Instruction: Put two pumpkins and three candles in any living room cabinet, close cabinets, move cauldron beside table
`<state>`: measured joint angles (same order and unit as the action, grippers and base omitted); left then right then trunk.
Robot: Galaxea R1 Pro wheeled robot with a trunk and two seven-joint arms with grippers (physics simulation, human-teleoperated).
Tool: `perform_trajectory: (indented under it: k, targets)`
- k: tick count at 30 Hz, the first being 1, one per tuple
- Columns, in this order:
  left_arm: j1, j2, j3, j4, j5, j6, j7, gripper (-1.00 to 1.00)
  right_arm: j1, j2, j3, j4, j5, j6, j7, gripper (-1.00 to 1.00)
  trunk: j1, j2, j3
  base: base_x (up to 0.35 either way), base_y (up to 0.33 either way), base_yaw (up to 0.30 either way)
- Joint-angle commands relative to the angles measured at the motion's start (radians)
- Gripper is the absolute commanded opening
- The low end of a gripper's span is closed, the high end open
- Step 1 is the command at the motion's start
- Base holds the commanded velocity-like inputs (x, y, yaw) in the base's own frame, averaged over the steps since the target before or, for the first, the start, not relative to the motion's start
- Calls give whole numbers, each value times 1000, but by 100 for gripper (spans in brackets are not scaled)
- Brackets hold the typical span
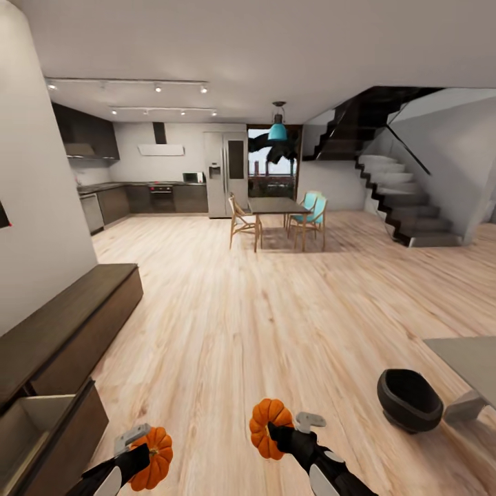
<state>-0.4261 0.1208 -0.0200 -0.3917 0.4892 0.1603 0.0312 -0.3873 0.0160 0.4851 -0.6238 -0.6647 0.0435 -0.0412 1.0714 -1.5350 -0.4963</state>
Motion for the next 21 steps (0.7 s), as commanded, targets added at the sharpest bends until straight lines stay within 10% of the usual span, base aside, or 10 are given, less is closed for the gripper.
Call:
perform_trajectory:
  k: [1,21]
  targets:
    - [0,0,-2,-3,8,5,4,-100,-1,-1,3,-2,-7,2,-3,-100,0,-1,-1,309,-168,292]
    - [0,-1,-2,22,6,-13,4,-100,-1,-1,4,16,-6,2,-5,-100,0,-1,-1,271,-222,292]
